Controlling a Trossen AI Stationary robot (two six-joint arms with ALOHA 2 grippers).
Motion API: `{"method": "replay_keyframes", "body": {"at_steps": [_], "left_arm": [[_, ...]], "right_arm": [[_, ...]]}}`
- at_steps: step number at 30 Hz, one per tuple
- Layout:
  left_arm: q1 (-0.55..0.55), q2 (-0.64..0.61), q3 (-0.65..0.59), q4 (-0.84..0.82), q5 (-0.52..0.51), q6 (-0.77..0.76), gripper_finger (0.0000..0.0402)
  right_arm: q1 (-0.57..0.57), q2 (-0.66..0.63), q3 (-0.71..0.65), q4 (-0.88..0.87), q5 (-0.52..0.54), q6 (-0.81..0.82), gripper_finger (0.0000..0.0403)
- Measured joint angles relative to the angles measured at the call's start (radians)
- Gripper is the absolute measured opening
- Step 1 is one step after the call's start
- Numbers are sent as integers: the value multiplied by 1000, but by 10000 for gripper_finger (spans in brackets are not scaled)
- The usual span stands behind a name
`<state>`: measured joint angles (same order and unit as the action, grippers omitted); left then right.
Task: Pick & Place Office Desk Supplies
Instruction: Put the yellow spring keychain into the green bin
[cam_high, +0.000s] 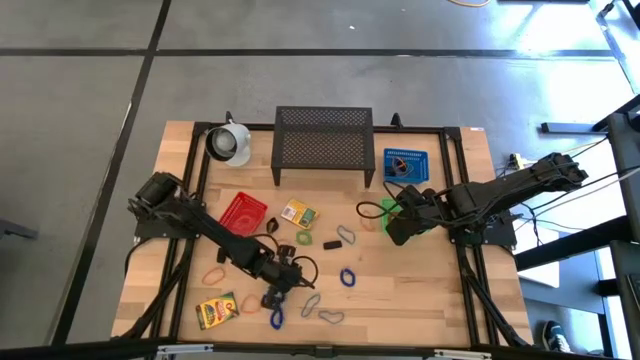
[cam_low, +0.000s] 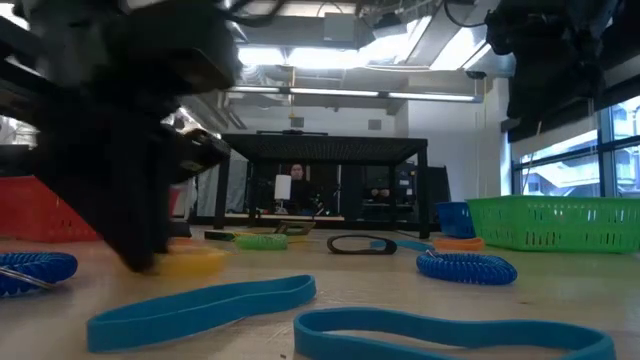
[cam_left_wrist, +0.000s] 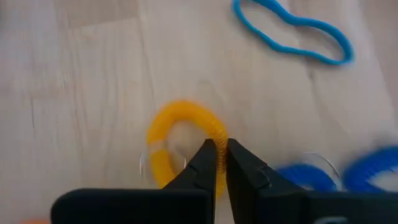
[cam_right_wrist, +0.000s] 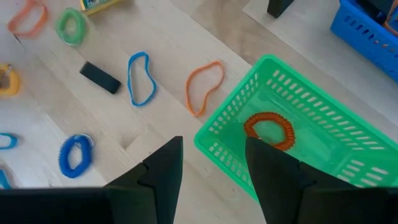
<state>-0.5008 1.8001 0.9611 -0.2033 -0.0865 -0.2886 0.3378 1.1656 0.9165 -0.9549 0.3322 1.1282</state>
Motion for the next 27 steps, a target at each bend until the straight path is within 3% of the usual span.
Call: {"method": "replay_keyframes", "body": {"at_steps": [4,10,13,18,23,27], "left_arm": [[25,-85,6,35,-73,39,11],[85,-185,5,127,-262,151,11],[124,-211,5,240,-308,209,10],[182,-225,7,485,-194,279,10],[234,-225,7,577,-90,282,10],[261,-225,7,649,-53,267,10]], "right_arm": [[0,0,0,84,-28,30,175],[11,0,0,398,-61,-133,175],[14,0,0,547,-78,-233,175],[14,0,0,735,-154,-568,175],[19,0,0,795,-168,-927,175],[19,0,0,803,-168,-1018,175]]}}
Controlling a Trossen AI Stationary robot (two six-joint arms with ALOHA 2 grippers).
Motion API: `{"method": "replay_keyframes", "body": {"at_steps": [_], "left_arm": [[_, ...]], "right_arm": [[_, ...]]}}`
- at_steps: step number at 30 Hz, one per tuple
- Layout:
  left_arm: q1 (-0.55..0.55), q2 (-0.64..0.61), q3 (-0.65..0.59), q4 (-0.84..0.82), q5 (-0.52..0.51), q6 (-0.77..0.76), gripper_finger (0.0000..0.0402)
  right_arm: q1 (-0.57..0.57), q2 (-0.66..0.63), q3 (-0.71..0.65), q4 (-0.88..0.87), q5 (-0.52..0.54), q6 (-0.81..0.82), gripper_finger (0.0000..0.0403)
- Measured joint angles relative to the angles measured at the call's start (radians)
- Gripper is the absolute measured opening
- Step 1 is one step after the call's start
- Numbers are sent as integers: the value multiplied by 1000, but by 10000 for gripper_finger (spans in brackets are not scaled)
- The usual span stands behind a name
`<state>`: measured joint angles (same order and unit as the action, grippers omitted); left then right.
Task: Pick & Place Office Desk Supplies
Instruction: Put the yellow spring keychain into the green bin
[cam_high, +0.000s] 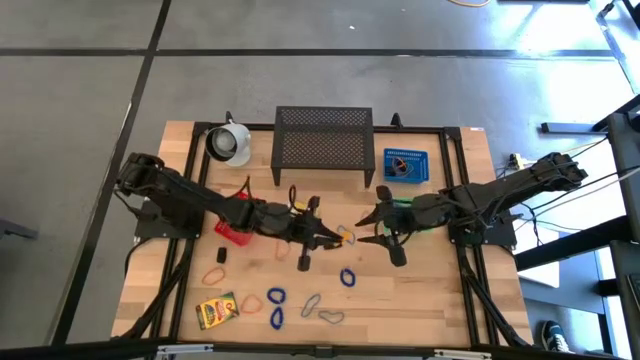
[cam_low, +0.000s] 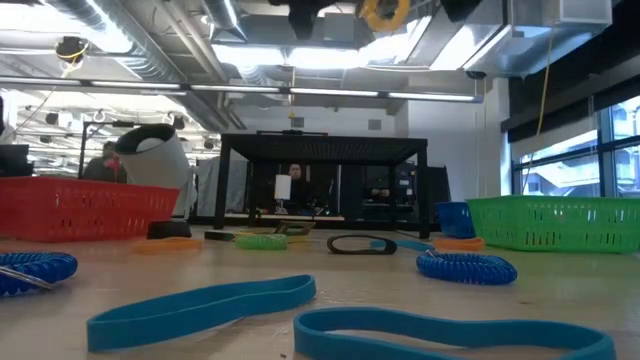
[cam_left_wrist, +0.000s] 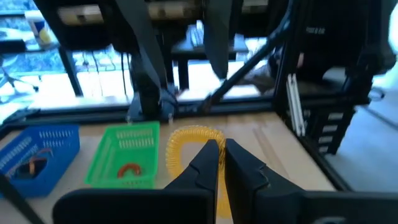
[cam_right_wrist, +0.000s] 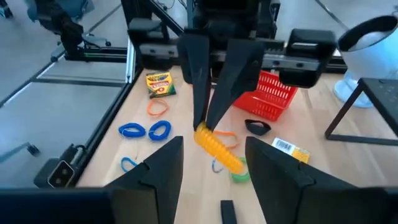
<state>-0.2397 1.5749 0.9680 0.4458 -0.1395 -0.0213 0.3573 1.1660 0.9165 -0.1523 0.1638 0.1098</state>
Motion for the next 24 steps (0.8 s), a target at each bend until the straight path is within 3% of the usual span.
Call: {"method": "replay_keyframes", "body": {"at_steps": [8,24], "left_arm": [[45,0,0,69,46,4,10],[81,14,2,133,105,15,10]], "right_arm": [[-8,0,0,3,26,-133,175],[-22,105,0,72,136,-128,162]]}}
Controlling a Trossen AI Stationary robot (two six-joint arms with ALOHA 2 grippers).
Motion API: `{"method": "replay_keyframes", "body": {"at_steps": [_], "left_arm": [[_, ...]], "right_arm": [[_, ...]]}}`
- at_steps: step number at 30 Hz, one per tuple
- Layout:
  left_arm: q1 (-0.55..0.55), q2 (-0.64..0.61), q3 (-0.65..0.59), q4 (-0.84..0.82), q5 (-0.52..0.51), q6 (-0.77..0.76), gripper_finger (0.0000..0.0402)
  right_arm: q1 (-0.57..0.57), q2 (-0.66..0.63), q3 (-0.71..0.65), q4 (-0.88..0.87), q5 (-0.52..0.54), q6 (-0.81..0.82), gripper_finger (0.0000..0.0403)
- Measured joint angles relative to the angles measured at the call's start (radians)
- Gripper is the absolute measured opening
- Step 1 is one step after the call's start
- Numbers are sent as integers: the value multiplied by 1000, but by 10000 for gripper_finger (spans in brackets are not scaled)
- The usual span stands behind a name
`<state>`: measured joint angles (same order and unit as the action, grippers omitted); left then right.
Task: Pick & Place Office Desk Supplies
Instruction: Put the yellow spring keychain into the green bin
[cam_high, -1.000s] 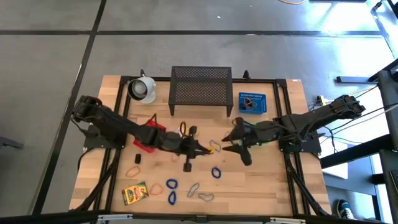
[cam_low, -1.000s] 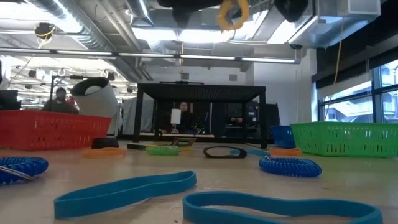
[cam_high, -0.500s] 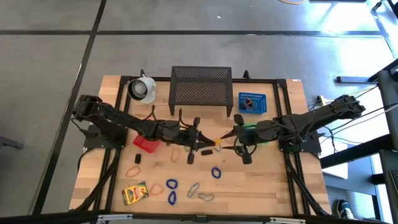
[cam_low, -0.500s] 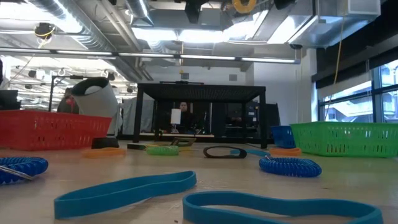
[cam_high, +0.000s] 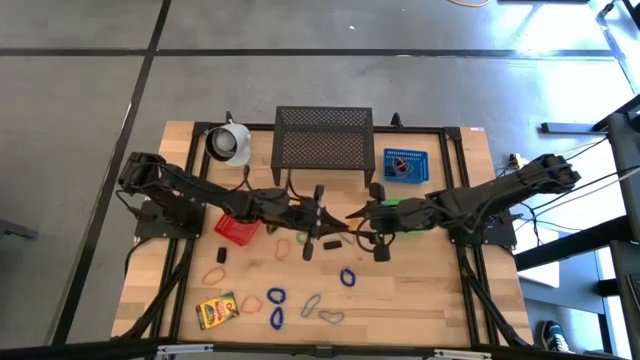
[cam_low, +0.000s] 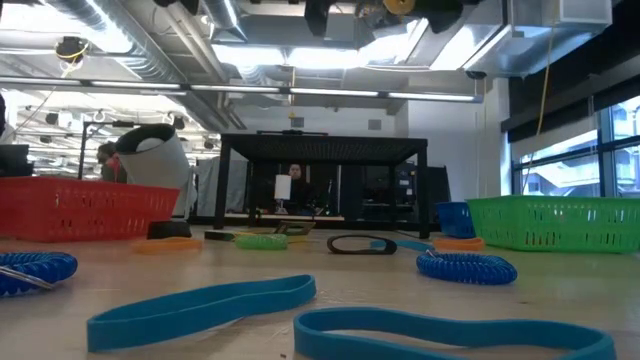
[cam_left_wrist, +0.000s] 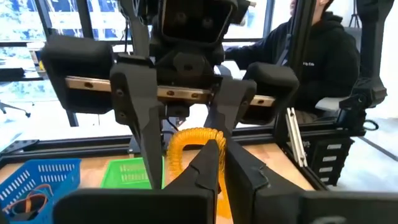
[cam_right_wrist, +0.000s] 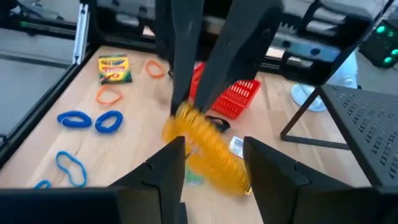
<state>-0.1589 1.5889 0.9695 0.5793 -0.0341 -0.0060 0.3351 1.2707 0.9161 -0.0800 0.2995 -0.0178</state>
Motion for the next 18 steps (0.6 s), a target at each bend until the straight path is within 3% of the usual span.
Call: {"method": "replay_keyframes", "body": {"at_steps": [7,13,18], "left_arm": [[-3,0,0,0,-8,10,10],[-3,0,0,0,-9,12,11],[-14,0,0,0,-89,-11,27]], "right_arm": [[0,0,0,0,9,69,111],[0,-2,0,-3,7,151,25],[-2,-11,1,-42,-2,302,25]]}}
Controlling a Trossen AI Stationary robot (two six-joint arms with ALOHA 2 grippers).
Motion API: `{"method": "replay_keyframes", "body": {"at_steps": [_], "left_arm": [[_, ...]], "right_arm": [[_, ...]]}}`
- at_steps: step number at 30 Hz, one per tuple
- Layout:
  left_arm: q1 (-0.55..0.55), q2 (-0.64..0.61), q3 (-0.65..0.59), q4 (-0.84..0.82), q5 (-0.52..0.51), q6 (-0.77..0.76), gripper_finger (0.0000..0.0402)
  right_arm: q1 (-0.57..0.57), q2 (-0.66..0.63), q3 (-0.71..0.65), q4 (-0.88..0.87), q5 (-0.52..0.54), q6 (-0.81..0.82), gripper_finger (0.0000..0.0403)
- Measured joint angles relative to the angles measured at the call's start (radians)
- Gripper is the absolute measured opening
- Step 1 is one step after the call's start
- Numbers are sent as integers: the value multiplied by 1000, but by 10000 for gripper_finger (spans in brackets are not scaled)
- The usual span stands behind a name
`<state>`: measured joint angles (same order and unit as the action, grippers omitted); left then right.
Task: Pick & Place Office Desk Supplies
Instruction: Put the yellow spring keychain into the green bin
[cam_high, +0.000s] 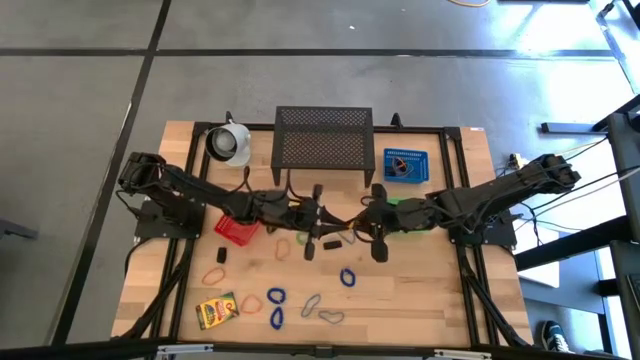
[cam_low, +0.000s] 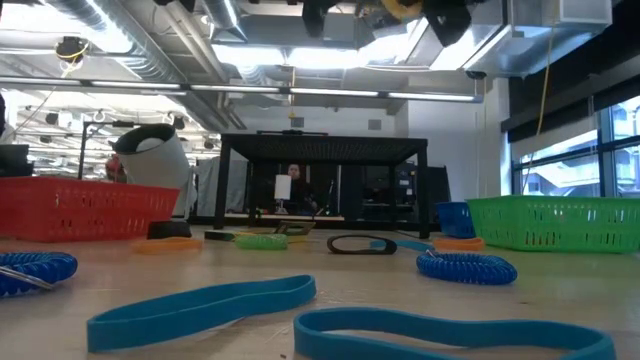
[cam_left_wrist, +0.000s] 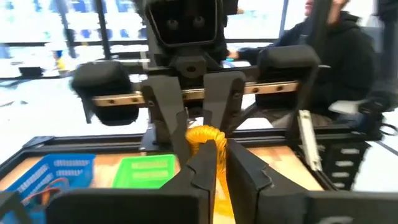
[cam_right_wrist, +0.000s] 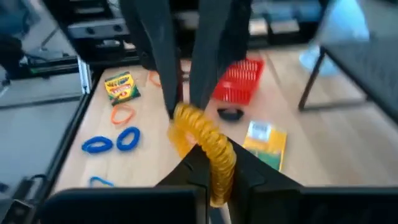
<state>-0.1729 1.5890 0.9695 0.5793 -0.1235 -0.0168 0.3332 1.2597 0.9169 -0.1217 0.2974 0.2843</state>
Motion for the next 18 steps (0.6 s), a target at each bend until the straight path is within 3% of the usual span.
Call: {"method": "replay_keyframes", "body": {"at_steps": [13,16,18], "left_arm": [[-10,0,0,-84,-207,-121,146],[-10,-1,0,-93,-222,-159,154],[-10,-1,0,-98,-230,-169,154]], "right_arm": [[-98,-62,145,-969,39,498,13],[-114,-62,114,-1080,26,584,13],[-116,-61,69,-1062,13,611,12]]}}
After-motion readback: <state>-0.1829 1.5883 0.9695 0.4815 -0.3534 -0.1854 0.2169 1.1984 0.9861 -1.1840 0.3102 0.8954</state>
